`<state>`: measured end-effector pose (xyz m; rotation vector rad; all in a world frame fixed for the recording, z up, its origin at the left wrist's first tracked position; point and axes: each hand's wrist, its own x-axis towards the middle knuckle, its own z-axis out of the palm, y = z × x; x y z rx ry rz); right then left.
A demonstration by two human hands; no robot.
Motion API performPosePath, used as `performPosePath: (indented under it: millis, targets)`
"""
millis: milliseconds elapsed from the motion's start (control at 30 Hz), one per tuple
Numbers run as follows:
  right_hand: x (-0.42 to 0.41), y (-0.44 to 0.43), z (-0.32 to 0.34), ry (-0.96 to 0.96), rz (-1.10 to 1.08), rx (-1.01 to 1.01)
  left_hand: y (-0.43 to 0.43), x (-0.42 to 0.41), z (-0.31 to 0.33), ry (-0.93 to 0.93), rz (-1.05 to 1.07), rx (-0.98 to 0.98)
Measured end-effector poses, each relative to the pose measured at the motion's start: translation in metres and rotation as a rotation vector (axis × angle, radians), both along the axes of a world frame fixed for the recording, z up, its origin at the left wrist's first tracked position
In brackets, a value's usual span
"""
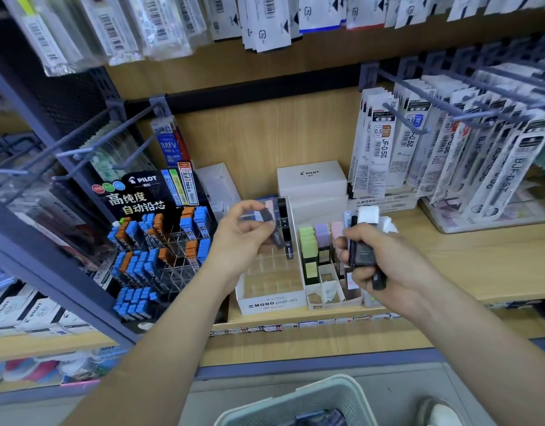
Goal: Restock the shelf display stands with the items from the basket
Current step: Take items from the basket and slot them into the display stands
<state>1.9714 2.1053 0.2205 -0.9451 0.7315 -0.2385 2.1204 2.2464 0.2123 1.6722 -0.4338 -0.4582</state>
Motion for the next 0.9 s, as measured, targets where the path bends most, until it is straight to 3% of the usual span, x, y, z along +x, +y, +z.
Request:
performPosePath:
  millis: [400, 567, 900]
  targets:
    - [0.004, 0.011, -0.010, 0.061, 0.084, -0.028, -0.022, 0.009, -0.031, -0.277, 0.082, 0.107]
    - [0.000, 0.010, -0.009, 0.048, 0.090, -0.011, -0.025, 0.006, -0.042, -0.413, 0.005, 0.218]
    - [-0.004, 0.009, -0.007, 0.024, 0.100, -0.029, -0.027, 0.006, -0.051, -0.776, 0.005, 0.384]
